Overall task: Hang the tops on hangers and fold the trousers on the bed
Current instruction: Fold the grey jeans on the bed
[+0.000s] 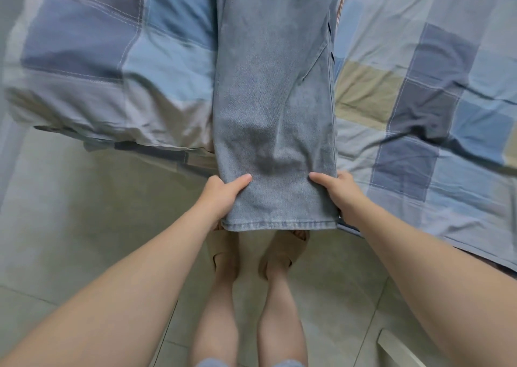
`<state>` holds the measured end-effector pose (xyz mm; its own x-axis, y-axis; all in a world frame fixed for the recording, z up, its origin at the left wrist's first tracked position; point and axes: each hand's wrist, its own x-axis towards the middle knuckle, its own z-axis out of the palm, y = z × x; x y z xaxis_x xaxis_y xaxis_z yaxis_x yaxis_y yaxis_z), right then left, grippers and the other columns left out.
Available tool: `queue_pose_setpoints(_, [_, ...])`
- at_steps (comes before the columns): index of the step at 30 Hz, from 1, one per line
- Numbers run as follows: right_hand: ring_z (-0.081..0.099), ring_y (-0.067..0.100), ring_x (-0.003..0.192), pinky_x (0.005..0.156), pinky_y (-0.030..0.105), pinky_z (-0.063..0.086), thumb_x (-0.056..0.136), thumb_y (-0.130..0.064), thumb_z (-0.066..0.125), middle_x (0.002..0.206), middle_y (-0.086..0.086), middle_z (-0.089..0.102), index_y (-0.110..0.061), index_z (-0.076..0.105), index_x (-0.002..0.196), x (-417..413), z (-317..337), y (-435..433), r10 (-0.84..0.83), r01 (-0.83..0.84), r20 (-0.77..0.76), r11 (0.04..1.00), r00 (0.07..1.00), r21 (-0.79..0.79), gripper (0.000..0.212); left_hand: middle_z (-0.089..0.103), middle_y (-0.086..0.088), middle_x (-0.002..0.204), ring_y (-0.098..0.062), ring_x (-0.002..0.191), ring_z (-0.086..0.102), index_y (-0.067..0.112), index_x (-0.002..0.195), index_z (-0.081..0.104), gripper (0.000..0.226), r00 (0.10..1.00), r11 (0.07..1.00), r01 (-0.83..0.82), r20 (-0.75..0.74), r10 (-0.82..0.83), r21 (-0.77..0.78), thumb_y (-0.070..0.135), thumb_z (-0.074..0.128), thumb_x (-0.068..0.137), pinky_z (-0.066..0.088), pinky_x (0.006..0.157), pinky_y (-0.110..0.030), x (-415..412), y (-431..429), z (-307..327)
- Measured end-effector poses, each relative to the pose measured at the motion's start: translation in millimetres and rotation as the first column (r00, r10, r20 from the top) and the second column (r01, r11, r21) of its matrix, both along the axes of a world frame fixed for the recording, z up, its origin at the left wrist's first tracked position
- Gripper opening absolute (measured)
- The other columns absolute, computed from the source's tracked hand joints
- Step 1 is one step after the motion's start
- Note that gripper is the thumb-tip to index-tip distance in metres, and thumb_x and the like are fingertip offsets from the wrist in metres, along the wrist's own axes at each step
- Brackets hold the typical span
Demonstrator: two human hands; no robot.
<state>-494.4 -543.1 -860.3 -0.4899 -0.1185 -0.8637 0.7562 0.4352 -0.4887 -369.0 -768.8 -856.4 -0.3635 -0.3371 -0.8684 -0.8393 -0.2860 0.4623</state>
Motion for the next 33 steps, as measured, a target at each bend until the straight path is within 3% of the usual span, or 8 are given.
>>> queue_pose_setpoints(2, [0.074,0.016,0.076,0.072,0.029,0.061,0.092,-0.017,0.071,0.091,0.004,0.076,-0.011,0.071,0.102,1.6,16.1,0.9,-0.018,0.019,0.027,1.0,0.999,-0.013,0.012,0.077,-0.005,0.105,-0.021,0.096,0.074,0.01,0.11,0.072,0.037,0.997,0.996,-0.075,-0.009,0.076,0.053,0.03,0.083,0.081,0.059,0.091,-0.039,2.2,3.7,15.3])
queue_pose_setpoints(4, [0.073,0.022,0.086,0.083,0.037,0.06,0.092,-0.022,0.072,0.098,0.007,0.076,-0.011,0.07,0.106,3.3,32.2,1.2,-0.042,0.043,0.056,0.999,0.998,-0.018,0.018,0.077,-0.006,0.106,-0.021,0.094,0.075,0.008,0.113,0.07,0.033,0.993,0.991,-0.121,-0.01,0.122,0.066,0.026,0.079,0.087,0.06,0.088,-0.037,3.4,7.7,33.9])
queue_pose_setpoints(10, [0.072,0.031,0.104,0.099,0.052,0.054,0.087,-0.022,0.076,0.109,0.011,0.076,-0.009,0.069,0.113,18.5,84.7,2.5,-0.087,0.09,0.072,0.995,0.994,-0.037,0.029,0.073,-0.004,0.112,-0.02,0.1,0.071,0.01,0.124,0.064,0.037,0.987,0.987,-0.163,-0.017,0.162,-0.007,0.033,0.069,0.095,0.056,0.088,-0.031,18.0,7.8,85.0])
queue_pose_setpoints(13, [0.071,0.033,0.103,0.099,0.054,0.053,0.086,-0.023,0.077,0.104,0.013,0.076,-0.01,0.071,0.102,31.6,118.0,-1.5,-0.139,0.141,0.055,0.99,0.989,-0.023,0.021,0.072,-0.001,0.116,-0.02,0.106,0.069,0.011,0.132,0.063,0.045,0.988,0.988,-0.152,-0.03,0.152,-0.025,0.038,0.066,0.096,0.054,0.099,-0.036,24.4,-0.6,120.4])
queue_pose_setpoints(16, [0.071,0.035,0.1,0.093,0.055,0.056,0.088,-0.025,0.076,0.103,0.014,0.076,-0.014,0.071,0.094,46.7,162.1,-14.0,-0.173,0.173,0.032,0.985,0.984,0.0,0.014,0.072,-0.001,0.117,-0.021,0.105,0.069,0.015,0.132,0.063,0.047,0.989,0.99,-0.141,-0.038,0.14,-0.03,0.043,0.066,0.095,0.055,0.099,-0.04,30.3,-14.9,159.7])
queue_pose_setpoints(21, [0.068,0.019,0.082,0.073,0.034,0.056,0.093,-0.016,0.071,0.089,0.004,0.071,-0.013,0.064,0.09,75.4,231.7,-29.5,-0.304,0.305,0.031,0.952,0.952,-0.027,0.008,0.07,0.003,0.107,-0.016,0.089,0.066,0.022,0.117,0.062,0.025,0.992,0.993,-0.117,-0.056,0.116,-0.001,0.04,0.06,0.1,0.057,0.067,-0.028,50.0,-38.3,225.8])
queue_pose_setpoints(27, [0.06,0.015,0.073,0.069,0.03,0.052,0.093,-0.014,0.07,0.083,0.003,0.062,-0.014,0.059,0.084,115.7,287.9,-38.0,-0.421,0.423,0.039,0.905,0.906,-0.038,0.014,0.068,-0.001,0.096,-0.018,0.074,0.061,0.019,0.109,0.067,0.028,0.997,0.998,-0.056,-0.05,0.056,-0.006,0.044,0.058,0.1,0.056,0.074,-0.033,97.3,-50.5,273.4])
queue_pose_setpoints(33, [0.055,0.007,0.053,0.051,0.022,0.053,0.092,-0.013,0.072,0.069,-0.002,0.059,-0.014,0.061,0.08,180.1,314.7,-20.3,-0.459,0.462,0.064,0.885,0.886,-0.05,0.016,0.07,-0.001,0.098,-0.018,0.078,0.062,0.02,0.106,0.067,0.028,0.998,0.999,-0.05,-0.026,0.05,-0.004,0.045,0.058,0.099,0.056,0.073,-0.033,165.0,-39.6,290.4])
